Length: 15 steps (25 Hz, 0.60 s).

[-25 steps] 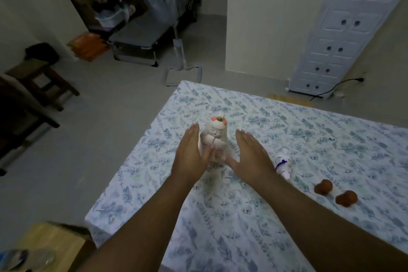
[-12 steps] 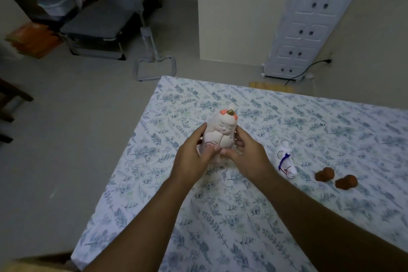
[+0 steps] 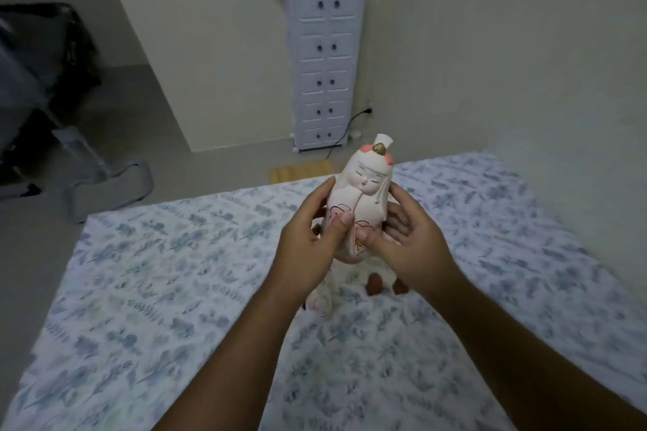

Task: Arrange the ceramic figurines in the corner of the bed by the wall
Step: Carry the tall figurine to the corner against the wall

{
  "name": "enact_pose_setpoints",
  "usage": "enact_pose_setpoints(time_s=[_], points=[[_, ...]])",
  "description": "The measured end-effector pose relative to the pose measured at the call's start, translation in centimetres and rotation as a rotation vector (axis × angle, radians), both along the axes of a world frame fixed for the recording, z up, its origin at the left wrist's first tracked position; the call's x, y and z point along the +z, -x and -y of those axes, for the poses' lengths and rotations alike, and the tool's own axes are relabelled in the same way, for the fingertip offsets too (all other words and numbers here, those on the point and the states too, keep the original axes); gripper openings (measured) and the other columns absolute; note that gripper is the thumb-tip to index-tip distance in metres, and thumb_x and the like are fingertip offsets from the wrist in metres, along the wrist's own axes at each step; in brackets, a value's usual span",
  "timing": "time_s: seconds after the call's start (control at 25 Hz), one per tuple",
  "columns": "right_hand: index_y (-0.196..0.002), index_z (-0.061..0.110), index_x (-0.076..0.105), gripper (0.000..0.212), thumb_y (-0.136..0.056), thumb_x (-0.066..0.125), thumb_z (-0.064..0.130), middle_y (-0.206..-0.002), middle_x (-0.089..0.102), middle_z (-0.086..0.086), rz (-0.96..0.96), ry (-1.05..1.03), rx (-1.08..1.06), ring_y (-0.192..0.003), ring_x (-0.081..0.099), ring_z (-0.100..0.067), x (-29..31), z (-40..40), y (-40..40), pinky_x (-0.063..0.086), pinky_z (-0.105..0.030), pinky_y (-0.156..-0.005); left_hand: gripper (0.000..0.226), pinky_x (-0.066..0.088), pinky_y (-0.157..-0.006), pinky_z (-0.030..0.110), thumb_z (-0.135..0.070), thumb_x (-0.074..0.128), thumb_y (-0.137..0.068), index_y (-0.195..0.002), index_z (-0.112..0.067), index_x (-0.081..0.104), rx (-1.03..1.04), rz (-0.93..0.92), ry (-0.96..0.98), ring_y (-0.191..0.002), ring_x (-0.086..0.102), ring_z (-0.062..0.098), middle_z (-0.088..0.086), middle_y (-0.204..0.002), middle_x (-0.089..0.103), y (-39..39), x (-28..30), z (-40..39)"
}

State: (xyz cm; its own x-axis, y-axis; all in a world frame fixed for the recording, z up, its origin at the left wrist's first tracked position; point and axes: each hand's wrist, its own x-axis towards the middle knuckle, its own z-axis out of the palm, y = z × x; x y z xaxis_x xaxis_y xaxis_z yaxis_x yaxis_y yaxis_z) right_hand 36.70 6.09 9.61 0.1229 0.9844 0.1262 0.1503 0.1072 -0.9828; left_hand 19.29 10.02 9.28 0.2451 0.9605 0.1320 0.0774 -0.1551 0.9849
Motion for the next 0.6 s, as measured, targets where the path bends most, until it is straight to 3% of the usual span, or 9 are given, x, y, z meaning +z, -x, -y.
enact_pose_setpoints(time_s=[0.12,0.28,0.36,0.48,0.6], points=[[-0.136,0.049,0.047,0.08,-0.078,0.084,0.009,-0.122,0.068,0.021,0.029,0.005,-0.147,-0.113,0.065,-0.003,-1.4,-0.2,-9.3,0.053,-0.02,-0.09,0.046,0.055,-0.095,0.027,-0.037,0.058,-0.101,-0.146,-0.038,0.048,-0.142,-0.011,0.031,-0.124,0.057,-0.002,-0.017,-0.142,0.056,-10.1,-1.2,-2.1],[-0.13,0.05,0.053,0.078,-0.071,0.087,0.012,-0.111,0.07,0.029,0.066,0.042,-0.345,-0.103,0.068,0.003,-4.4,-1.8,-21.7,0.055,-0.018,-0.084,0.036,0.057,-0.096,0.035,-0.039,0.047,-0.105,-0.14,-0.038,0.054,-0.242,-0.043,0.138,-0.119,0.063,0.008,-0.01,-0.137,0.061,-24.3,-3.3,-5.9],[-0.121,0.057,0.057,0.072,-0.067,0.089,0.022,-0.105,0.07,0.032,0.068,0.072,-0.432,-0.101,0.068,0.004,-6.0,-3.3,-27.0,0.057,-0.022,-0.083,0.035,0.057,-0.091,0.027,-0.036,0.044,-0.107,-0.141,-0.035,0.054,-0.254,-0.081,0.177,-0.116,0.064,0.006,-0.012,-0.134,0.063,-30.9,-4.5,-8.0],[-0.105,0.073,0.05,0.069,-0.064,0.089,0.034,-0.101,0.067,0.036,0.069,0.079,-0.549,-0.099,0.067,0.003,-8.6,-6.6,-33.7,0.059,-0.028,-0.082,0.035,0.053,-0.081,0.012,-0.029,0.041,-0.109,-0.14,-0.034,0.056,-0.257,-0.109,0.23,-0.106,0.062,-0.011,-0.013,-0.131,0.062,-39.3,-6.7,-11.5],[-0.104,0.069,0.048,0.07,-0.065,0.09,0.029,-0.1,0.066,0.035,0.06,0.066,-0.636,-0.098,0.067,0.002,-11.0,-9.8,-38.2,0.061,-0.03,-0.077,0.036,0.052,-0.09,0.016,-0.027,0.038,-0.11,-0.14,-0.029,0.057,-0.274,-0.137,0.216,-0.113,0.062,0.001,-0.009,-0.135,0.061,-45.2,-8.8,-14.8]])
